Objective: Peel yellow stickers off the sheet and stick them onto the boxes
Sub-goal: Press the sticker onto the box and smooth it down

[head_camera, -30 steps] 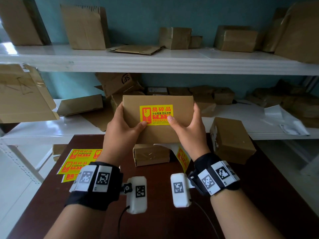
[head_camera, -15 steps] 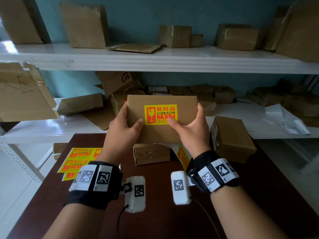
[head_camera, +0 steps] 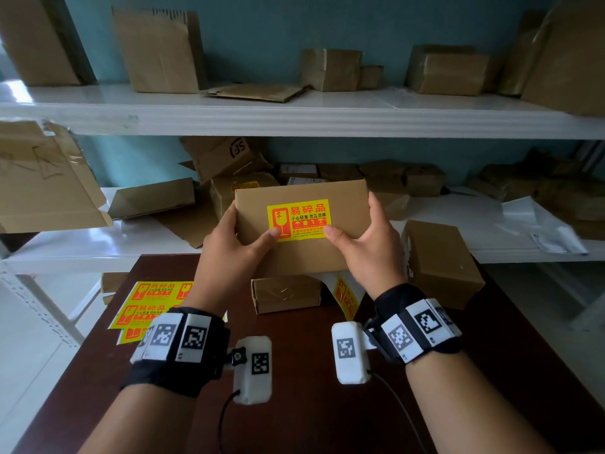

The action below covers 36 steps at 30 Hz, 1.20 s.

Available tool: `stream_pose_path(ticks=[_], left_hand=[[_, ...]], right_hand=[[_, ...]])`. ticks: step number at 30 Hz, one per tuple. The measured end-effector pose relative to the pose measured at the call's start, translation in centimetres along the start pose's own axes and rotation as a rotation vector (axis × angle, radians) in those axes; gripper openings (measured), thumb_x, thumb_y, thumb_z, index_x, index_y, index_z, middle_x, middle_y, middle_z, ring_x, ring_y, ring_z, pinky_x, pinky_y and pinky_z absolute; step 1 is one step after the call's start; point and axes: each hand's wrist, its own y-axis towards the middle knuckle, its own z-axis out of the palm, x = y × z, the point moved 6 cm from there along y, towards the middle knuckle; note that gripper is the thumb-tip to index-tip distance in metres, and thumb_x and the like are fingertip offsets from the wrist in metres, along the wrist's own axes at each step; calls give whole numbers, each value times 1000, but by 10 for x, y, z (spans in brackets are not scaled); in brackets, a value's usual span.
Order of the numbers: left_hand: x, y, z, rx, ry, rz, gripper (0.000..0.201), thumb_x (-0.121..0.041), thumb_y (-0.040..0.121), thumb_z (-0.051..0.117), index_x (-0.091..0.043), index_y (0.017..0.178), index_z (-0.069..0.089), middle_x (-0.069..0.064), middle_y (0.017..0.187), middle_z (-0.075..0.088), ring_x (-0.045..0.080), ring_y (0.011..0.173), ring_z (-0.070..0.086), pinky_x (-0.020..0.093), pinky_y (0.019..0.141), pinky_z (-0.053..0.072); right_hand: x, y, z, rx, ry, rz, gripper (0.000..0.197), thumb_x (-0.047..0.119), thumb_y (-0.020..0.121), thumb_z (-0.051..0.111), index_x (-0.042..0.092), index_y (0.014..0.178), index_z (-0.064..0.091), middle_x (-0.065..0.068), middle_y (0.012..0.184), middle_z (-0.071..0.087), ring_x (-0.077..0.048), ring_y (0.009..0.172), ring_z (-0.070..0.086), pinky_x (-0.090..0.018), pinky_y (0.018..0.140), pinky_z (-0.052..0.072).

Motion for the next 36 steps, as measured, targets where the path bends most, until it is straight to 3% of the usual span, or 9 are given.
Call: stream_pose_path(ticks=[9,14,18,22,25,27,29,33,36], left_hand=[[9,5,-7,-130,68,-59,96,-79,60,72,-39,141,39,-12,128,62,12,114,61,48,93,56],[6,3,-16,-220,135,-115,106,-80,60,71,-26,144,34,-2,134,58,20,120,57,49,95,53],[4,1,-25,-298,166,-169,97,-81,62,69,-24,135,41,1,128,62,25,116,60,44,90,50],[0,-3,-27,-367,169,-151,87,-79,63,70,-23,123,45,0,117,64,25,106,62,37,79,46],[-5,-4,-26,-385,210,-101,72,-75,70,68,-23,115,46,-7,100,59,21,95,60,33,72,42],[-7,-3,-27,-395,233,-68,62,-70,76,67,-22,111,48,-6,95,58,25,94,62,33,69,41],[-7,-2,-26,-396,240,-50,57,-66,81,65,-20,110,49,-4,93,58,30,95,63,34,67,42],[-8,-3,-22,-388,240,-18,46,-61,86,62,-21,107,51,0,94,64,29,91,63,33,67,41],[-10,-3,-19,-373,208,26,35,-53,94,56,-20,106,56,2,106,69,27,98,64,33,71,44]], right_hand=[[7,-8,5,3,4,-65,81,46,86,72,31,155,30,4,136,61,-16,116,62,-43,94,56],[15,-21,16,14,67,-82,70,44,88,71,29,148,38,9,131,60,-9,110,62,-40,89,59],[18,-27,21,0,86,-71,62,49,84,74,25,132,45,12,118,57,-2,96,61,-40,82,60],[20,-33,28,-40,72,-55,76,64,75,74,22,127,39,2,123,57,-14,103,62,-44,82,58],[19,-32,28,-65,79,-15,100,80,65,64,26,141,29,0,136,53,-18,115,60,-45,87,58],[18,-29,24,-63,75,5,109,79,67,67,27,152,22,0,149,44,-18,131,52,-43,100,51],[18,-26,21,-49,55,0,106,72,72,71,27,156,22,2,151,40,-16,135,46,-39,105,46],[17,-25,17,-59,43,2,101,74,70,71,29,151,31,3,140,46,-15,121,54,-42,95,53],[16,-21,11,-75,49,24,101,73,70,72,26,149,31,4,145,43,-12,124,50,-32,86,47]])
